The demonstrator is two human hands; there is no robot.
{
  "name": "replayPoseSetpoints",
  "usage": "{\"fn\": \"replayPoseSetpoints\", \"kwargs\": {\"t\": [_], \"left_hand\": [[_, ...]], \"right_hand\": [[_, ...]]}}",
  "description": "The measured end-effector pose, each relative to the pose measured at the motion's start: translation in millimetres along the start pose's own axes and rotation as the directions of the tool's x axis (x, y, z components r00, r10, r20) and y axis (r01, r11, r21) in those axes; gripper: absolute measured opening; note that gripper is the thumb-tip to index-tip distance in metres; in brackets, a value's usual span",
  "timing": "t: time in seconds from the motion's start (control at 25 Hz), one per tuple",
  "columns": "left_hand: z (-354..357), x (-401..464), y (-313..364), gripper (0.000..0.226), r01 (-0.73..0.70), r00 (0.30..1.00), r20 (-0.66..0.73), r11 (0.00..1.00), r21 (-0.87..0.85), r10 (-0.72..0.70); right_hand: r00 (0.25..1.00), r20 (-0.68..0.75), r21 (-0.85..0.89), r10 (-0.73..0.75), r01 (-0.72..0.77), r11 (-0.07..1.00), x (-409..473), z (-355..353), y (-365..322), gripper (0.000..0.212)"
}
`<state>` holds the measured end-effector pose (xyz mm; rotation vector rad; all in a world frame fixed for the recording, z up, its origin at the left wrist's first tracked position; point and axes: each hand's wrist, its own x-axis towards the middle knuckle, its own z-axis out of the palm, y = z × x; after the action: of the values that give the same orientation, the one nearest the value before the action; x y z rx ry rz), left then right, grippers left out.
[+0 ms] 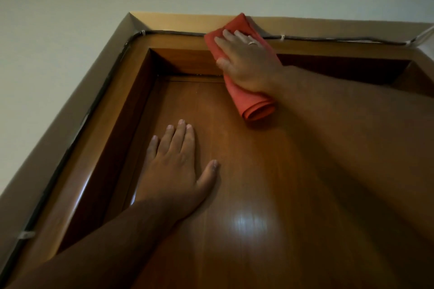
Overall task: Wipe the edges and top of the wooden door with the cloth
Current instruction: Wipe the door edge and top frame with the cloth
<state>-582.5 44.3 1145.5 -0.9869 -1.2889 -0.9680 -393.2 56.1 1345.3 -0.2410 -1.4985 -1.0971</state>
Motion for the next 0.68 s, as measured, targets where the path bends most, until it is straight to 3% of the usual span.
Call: {"fn": "replayPoseSetpoints", "kwargs": {"t": [0.04,0.2,0.32,0.4,0.48,0.56,0.68], "left_hand": [[0.8,0.6,-0.3,0.094,0.001,1.0,-0.003,1.0,-0.002,-0.001],[1.5,2.1,-1.2,0.093,-0.001,1.0,0.025,1.0,0.019,0.0],[-1.9,2.2,2.4,0.094,0.004,0.998,0.069,0.998,0.063,-0.008],[-7.1,3.2,5.2,0.097,0.012,0.995,0.097,0.997,0.078,-0.02],[-15.3,3.4,11.3,0.101,0.016,0.987,0.155,0.994,0.11,-0.033],[-23.2,-4.1,35.8,0.1,-0.025,0.981,0.194,0.994,0.11,0.003],[-15.9,-42.3,108.1,0.089,-0.186,0.969,0.161,0.982,-0.032,0.189]], "right_hand": [[0.994,0.106,-0.071,-0.004,0.011,0.997,2.6,15.6,-8.1,0.066],[0.997,0.044,-0.194,0.061,-0.051,0.98,-31.0,6.7,52.1,0.076],[0.959,0.076,-0.332,0.274,-0.235,0.914,-83.2,-31.3,156.8,0.076],[0.876,0.13,-0.447,0.465,-0.367,0.816,-123.8,-71.2,220.4,0.076],[0.815,0.177,-0.451,0.552,-0.431,0.781,-151.1,-91.3,253.0,0.078],[0.815,0.21,-0.386,0.54,-0.438,0.812,-164.6,-90.2,256.9,0.08],[0.844,0.2,-0.342,0.497,-0.415,0.843,-203.0,-90.8,235.9,0.079]]}}
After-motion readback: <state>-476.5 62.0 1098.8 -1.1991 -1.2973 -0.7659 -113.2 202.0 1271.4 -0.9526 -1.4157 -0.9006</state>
